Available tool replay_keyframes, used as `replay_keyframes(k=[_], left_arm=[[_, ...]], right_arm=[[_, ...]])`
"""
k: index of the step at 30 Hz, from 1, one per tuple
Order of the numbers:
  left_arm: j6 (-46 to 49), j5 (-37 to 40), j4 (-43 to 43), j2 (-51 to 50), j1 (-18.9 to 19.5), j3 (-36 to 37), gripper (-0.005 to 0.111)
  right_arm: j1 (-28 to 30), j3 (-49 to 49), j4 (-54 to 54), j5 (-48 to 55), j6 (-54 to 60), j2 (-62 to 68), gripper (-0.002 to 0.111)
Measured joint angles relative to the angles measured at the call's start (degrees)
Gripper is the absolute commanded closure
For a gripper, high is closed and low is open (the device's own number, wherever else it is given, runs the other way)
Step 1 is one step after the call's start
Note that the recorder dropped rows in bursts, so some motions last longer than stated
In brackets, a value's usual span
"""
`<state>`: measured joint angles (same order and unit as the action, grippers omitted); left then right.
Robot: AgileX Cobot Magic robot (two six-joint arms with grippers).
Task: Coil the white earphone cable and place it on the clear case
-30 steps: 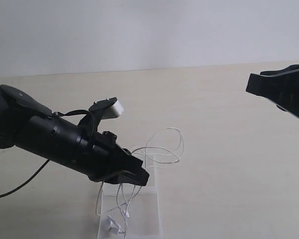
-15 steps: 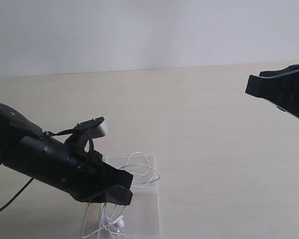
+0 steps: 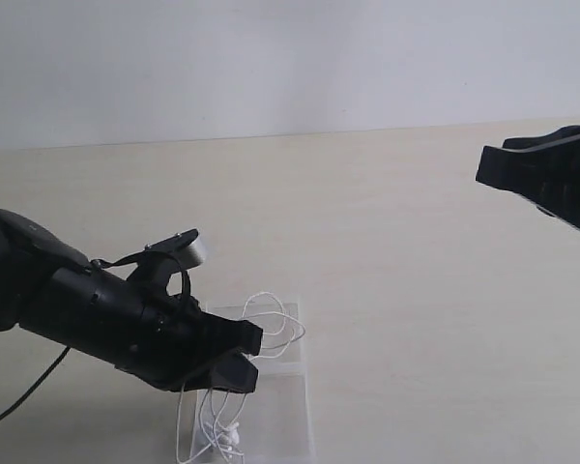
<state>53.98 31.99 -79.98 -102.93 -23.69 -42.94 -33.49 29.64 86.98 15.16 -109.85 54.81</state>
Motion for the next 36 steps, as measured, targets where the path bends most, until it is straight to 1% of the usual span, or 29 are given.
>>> replay_keyframes(k=[6, 10, 11, 13, 18, 19, 21, 22, 23, 31, 33, 36], left_arm=[[0.0, -1.3, -1.9, 0.0, 0.0, 0.0, 0.106], [0.0, -1.6, -2.7, 0.0, 0.0, 0.0, 0.094], [0.0, -1.7, -2.9, 0.0, 0.0, 0.0, 0.086], [0.0, -1.7, -3.5, -0.3, 0.0, 0.0, 0.079], [0.0, -2.0, -4.0, -1.4, 0.0, 0.0, 0.078], [0.0, -2.0, -4.1, -1.4, 0.0, 0.0, 0.075], [0.0, -1.8, -4.2, -1.4, 0.0, 0.1, 0.062], [0.0, -1.7, -4.2, -1.4, 0.0, 0.1, 0.053], [0.0, -1.8, -4.2, -1.4, 0.0, 0.1, 0.050], [-0.1, -1.8, -4.0, -0.7, 0.0, 0.1, 0.048], [-1.3, -1.8, -2.6, -0.3, 0.0, 0.1, 0.048], [-5.3, -1.8, 1.9, -0.2, 0.0, 0.1, 0.048]], right_arm=[[0.0, 0.0, 0.0, 0.0, 0.0, 0.0, 0.108], [0.0, 0.0, 0.0, 0.0, 0.0, 0.0, 0.108], [0.0, 0.0, 0.0, 0.0, 0.0, 0.0, 0.108], [0.0, 0.0, 0.0, 0.0, 0.0, 0.0, 0.108], [0.0, 0.0, 0.0, -0.1, 0.0, 0.0, 0.108], [0.0, 0.0, 0.0, -0.1, 0.0, 0.0, 0.108], [0.0, 0.0, 0.0, -0.2, 0.0, 0.0, 0.108], [0.0, 0.0, 0.0, -0.2, 0.0, 0.0, 0.108], [0.0, 0.0, 0.0, -0.3, 0.0, 0.0, 0.108], [0.0, 0.0, 0.0, -0.6, 0.0, 0.0, 0.108], [0.0, 0.0, -0.1, -0.7, 0.0, 0.0, 0.108], [0.0, 0.0, -0.1, -1.1, 0.0, 0.0, 0.108]])
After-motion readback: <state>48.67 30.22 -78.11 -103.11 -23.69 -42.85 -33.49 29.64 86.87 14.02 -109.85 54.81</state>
